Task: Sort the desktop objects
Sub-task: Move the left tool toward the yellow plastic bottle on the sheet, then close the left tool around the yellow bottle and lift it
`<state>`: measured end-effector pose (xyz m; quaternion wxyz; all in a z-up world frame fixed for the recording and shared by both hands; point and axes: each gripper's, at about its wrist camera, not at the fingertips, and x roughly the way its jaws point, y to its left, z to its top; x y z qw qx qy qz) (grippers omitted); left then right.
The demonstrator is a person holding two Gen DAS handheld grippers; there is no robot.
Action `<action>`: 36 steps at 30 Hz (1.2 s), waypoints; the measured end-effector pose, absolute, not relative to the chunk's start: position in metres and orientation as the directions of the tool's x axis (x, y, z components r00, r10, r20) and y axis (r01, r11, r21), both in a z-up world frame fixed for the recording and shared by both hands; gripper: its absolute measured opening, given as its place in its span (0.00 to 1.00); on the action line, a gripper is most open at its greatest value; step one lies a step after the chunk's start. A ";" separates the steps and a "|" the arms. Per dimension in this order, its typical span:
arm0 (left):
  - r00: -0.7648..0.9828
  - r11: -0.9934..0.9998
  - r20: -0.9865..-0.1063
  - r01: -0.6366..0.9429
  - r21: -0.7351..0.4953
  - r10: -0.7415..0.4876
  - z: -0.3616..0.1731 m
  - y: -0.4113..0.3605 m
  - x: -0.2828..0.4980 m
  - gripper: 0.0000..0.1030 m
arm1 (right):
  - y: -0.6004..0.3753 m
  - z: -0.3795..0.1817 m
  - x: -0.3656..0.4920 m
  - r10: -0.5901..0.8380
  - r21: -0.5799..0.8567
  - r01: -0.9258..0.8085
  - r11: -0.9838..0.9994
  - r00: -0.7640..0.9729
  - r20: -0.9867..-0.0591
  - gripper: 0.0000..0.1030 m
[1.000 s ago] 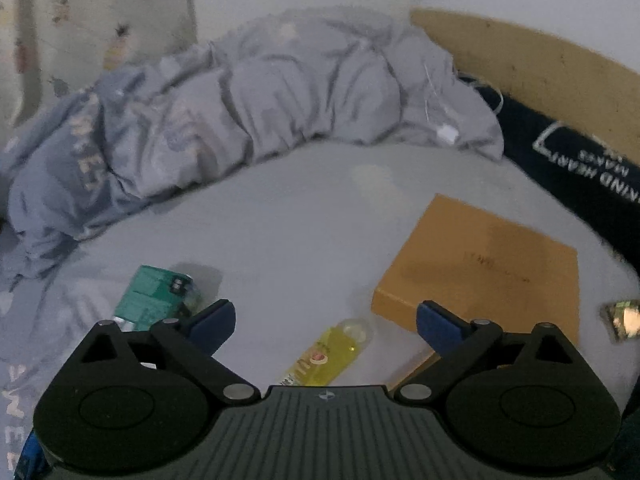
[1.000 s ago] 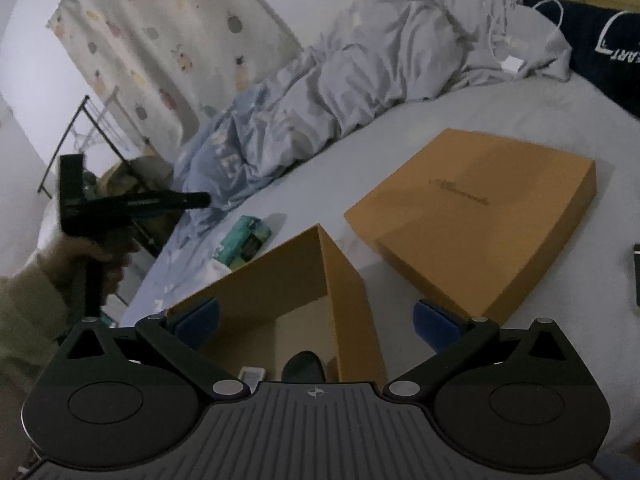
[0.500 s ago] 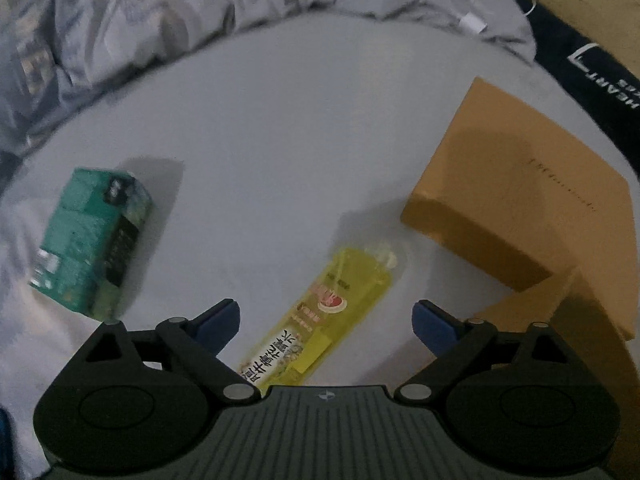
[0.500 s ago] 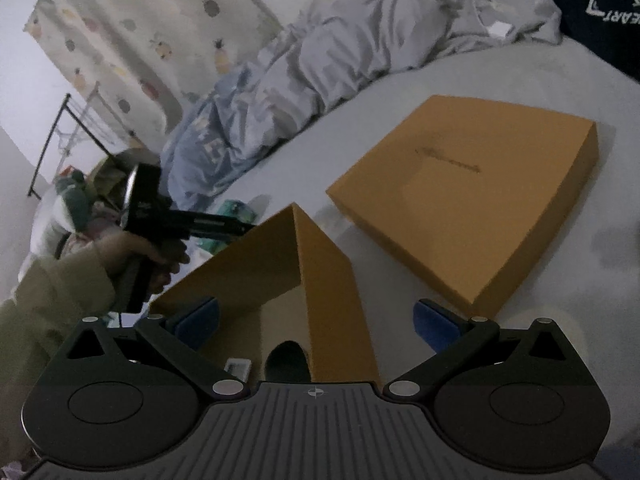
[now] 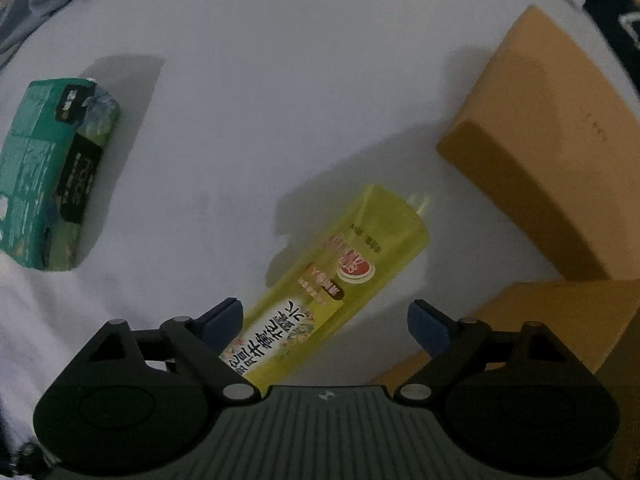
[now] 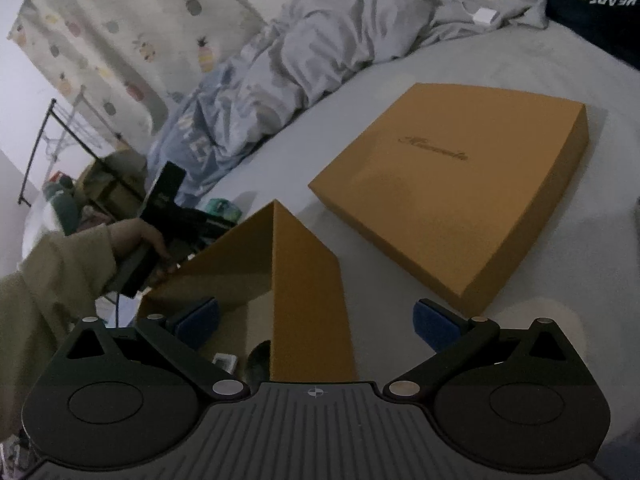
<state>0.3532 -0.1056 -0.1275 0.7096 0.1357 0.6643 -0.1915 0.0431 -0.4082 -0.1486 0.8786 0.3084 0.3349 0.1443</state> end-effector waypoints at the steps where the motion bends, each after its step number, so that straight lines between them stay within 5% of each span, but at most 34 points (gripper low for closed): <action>1: 0.034 0.885 -0.997 0.464 -0.042 -0.066 -0.129 -0.108 0.353 0.92 | -0.408 -0.148 0.043 0.462 0.639 -0.049 0.768 0.734 -0.499 1.00; 5: -0.007 0.872 -1.000 0.490 0.017 0.023 -0.131 -0.113 0.353 0.88 | -0.410 -0.148 0.042 0.468 0.649 -0.049 0.759 0.734 -0.492 1.00; 7: 0.015 0.862 -0.998 0.504 0.055 0.056 -0.128 -0.113 0.350 0.60 | -0.412 -0.148 0.042 0.464 0.649 -0.046 0.759 0.737 -0.491 1.00; 8: 0.025 0.856 -0.997 0.511 0.075 0.072 -0.126 -0.112 0.349 0.59 | -0.413 -0.147 0.041 0.462 0.649 -0.044 0.760 0.739 -0.490 1.00; 23: 0.161 0.894 -0.987 0.441 0.081 0.010 -0.071 -0.077 0.340 0.58 | -0.425 -0.145 0.043 0.445 0.660 -0.027 0.751 0.759 -0.475 1.00; 36: 0.347 0.951 -0.930 0.308 -0.009 -0.121 0.017 -0.031 0.313 0.45 | -0.428 -0.146 0.039 0.450 0.655 -0.054 0.753 0.769 -0.454 1.00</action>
